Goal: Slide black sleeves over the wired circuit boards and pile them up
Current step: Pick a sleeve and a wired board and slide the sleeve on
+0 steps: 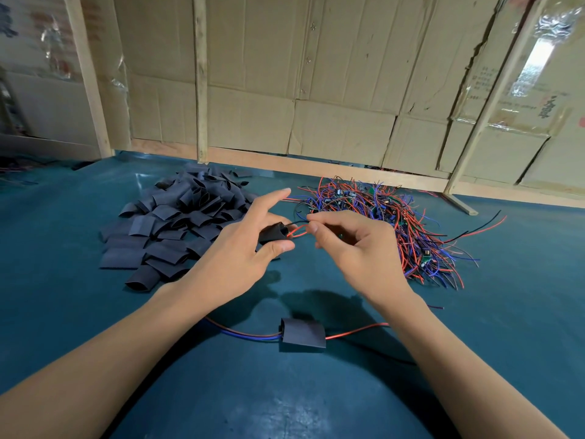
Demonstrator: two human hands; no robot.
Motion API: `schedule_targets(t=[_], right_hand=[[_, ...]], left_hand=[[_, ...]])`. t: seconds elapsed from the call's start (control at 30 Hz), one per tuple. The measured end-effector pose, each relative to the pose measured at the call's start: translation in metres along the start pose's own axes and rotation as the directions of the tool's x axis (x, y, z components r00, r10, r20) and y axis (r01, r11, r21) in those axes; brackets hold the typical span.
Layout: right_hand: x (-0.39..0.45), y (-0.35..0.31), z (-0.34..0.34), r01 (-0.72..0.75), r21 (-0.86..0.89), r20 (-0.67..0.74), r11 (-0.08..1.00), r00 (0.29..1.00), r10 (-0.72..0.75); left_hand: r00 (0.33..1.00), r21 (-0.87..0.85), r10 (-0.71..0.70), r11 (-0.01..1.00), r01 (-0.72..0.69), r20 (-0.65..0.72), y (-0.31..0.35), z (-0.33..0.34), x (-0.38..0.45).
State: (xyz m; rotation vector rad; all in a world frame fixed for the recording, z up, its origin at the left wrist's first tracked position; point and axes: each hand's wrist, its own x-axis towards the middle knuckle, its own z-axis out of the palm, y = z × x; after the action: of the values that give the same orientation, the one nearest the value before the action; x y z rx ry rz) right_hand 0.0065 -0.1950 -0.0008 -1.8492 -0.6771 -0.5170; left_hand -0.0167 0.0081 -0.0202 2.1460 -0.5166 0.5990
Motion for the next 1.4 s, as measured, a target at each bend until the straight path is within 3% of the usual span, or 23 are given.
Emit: schedule_targets(t=[0.17,0.4,0.57,0.7,0.77,0.83,0.9,0.97,1.17,1.3,1.4], right_hand=[[0.001,-0.001,-0.002,-0.054,0.099,-0.004,0.994,0.999,0.054],[-0.001,0.001,0.002,0.13,-0.116,0.063,0.985,0.99,-0.123],[-0.004,0.002,0.007,0.034,-0.062,0.114,0.998,0.993,-0.027],[-0.001,-0.007,-0.007,0.223,-0.17,0.302,0.96,0.939,-0.165],[0.005,-0.012,-0.02,0.2,-0.266,0.424,0.943,0.903,-0.072],[0.011,-0.012,-0.034,0.155,-0.487,0.514,0.86,0.846,0.139],[0.014,-0.009,-0.047,0.125,-0.639,0.545,0.759,0.77,0.332],[0.014,-0.006,-0.054,0.071,-0.679,0.553,0.73,0.703,0.446],[0.014,-0.004,-0.057,0.038,-0.725,0.536,0.688,0.658,0.529],[0.015,-0.002,-0.057,-0.008,-0.67,0.579,0.743,0.62,0.529],[0.015,-0.001,-0.057,-0.025,-0.624,0.587,0.781,0.644,0.49]], left_hand=[[1.0,0.009,-0.023,1.0,0.023,0.007,-0.002,-0.001,0.0],[0.998,0.028,0.001,1.0,-0.003,0.064,0.007,-0.003,-0.001],[0.991,0.099,0.036,0.994,-0.049,0.125,0.01,-0.001,-0.002],[0.994,0.129,0.043,0.99,-0.057,0.102,0.004,-0.001,-0.002],[0.993,0.162,0.066,0.983,-0.082,0.102,0.002,-0.001,-0.002],[0.992,0.168,0.058,0.983,-0.076,0.11,0.002,0.0,-0.002],[0.993,0.17,0.042,0.984,-0.061,0.113,0.001,0.0,-0.001],[0.992,0.186,0.033,0.981,-0.055,0.121,0.001,0.001,-0.001],[0.99,0.213,0.021,0.976,-0.05,0.138,0.003,0.001,-0.002],[0.99,0.234,0.015,0.971,-0.048,0.141,0.003,0.002,-0.002],[0.987,0.272,0.015,0.96,-0.059,0.16,0.003,0.001,-0.002]])
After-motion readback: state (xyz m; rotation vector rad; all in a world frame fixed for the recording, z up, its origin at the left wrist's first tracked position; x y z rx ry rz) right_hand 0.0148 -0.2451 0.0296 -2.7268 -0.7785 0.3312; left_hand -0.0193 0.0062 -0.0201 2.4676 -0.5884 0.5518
